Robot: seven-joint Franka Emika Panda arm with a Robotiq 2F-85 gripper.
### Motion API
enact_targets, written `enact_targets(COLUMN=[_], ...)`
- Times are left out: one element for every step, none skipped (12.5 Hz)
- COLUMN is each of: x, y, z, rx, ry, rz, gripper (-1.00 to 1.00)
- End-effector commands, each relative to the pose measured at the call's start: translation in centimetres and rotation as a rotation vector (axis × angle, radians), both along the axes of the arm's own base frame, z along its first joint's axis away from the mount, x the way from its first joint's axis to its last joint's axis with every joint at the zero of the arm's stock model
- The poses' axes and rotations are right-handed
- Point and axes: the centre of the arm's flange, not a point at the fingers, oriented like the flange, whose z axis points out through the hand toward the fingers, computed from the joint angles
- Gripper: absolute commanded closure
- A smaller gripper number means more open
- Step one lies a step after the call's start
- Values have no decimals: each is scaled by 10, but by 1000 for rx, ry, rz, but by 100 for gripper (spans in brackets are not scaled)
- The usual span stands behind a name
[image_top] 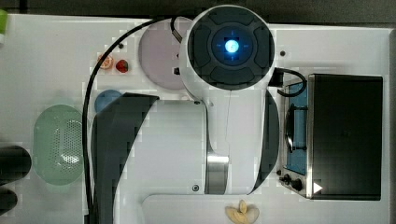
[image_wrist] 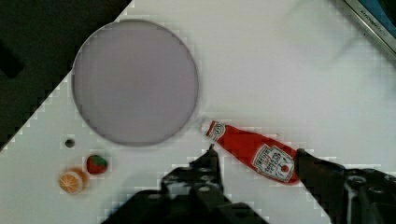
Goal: Pick Ketchup from the table and place it in strainer.
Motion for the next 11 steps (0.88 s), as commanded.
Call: enact_targets(x=[-103,-102,-101,-99,-95,-90,-83,-76,-70,-63,-58], y=[-22,-21,-19,-15,-11,-6,-1,2,5,8,11], z=[53,50,43,32,19,4,-13,-31,-51,-72,-93], rx=[-2,-2,-3,-3,-2,-2,0,2,6,9,14], ry=[100,106,121,139,155,166,171,173,175,173,167], rz=[-62,-60,-51,-26,9,54,101,143,184,233,293], gripper=[-59,-81,-99,-100,-100,-100,-100,-100,-100,-100,-100])
